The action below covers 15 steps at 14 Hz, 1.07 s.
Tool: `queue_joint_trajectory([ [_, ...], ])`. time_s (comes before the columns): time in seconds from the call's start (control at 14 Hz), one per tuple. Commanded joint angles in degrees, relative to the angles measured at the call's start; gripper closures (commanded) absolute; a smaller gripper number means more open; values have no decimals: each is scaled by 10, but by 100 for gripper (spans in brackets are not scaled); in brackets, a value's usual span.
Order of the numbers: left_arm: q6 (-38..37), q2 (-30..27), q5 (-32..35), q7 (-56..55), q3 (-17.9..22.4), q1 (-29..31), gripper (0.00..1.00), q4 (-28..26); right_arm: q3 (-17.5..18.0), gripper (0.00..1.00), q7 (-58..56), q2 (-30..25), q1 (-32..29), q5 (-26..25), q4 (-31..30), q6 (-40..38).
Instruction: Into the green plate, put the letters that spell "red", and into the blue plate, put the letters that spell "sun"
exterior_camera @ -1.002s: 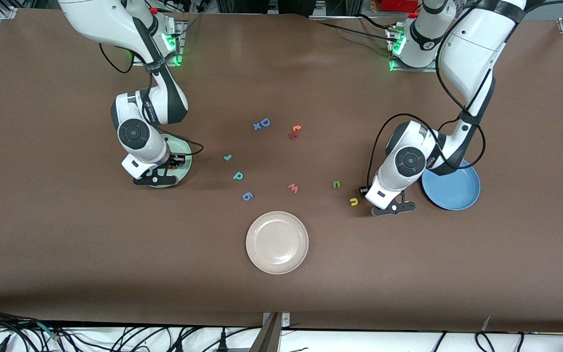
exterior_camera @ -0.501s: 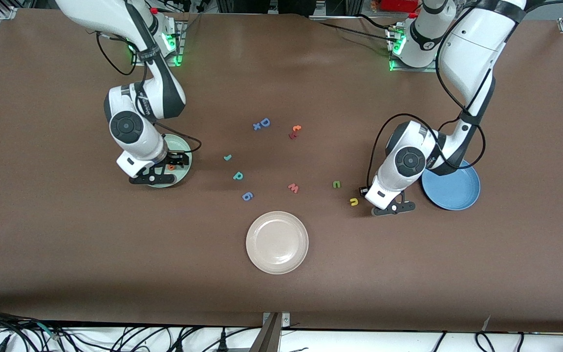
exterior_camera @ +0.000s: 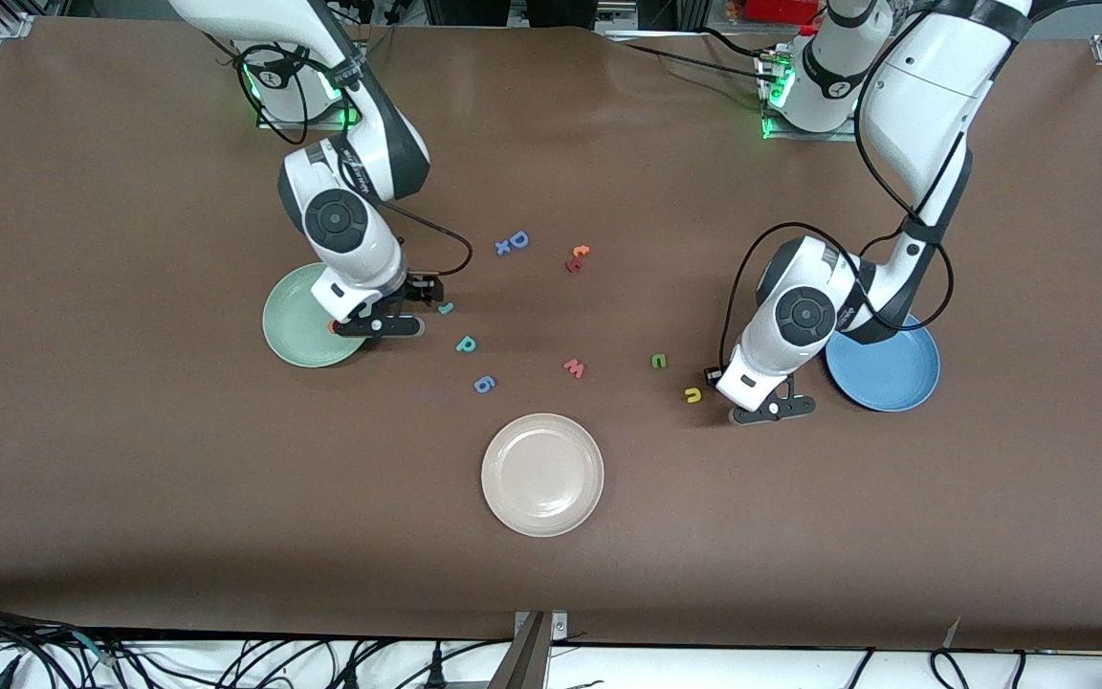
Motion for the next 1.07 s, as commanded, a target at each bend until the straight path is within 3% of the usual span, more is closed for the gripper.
queue_joint_trajectory([
  [0.0, -31, -32, 21, 19, 5, 1, 86, -1, 7, 10, 56, 25, 16, 9, -2, 35],
  [0.43, -52, -82, 20, 197, 10, 48, 82, -17, 10, 13, 105, 70, 41, 9, -10, 101],
  [0.57, -51, -100, 19, 265, 11, 73, 81, -31, 10, 19, 106, 73, 45, 10, -11, 107],
  [0.86, -50, -126, 10, 368, 17, 103, 79, -58, 10, 57, 106, 73, 45, 9, -11, 107],
  [1.0, -50, -137, 10, 412, 20, 113, 79, -82, 10, 67, 106, 73, 45, 9, -11, 107],
])
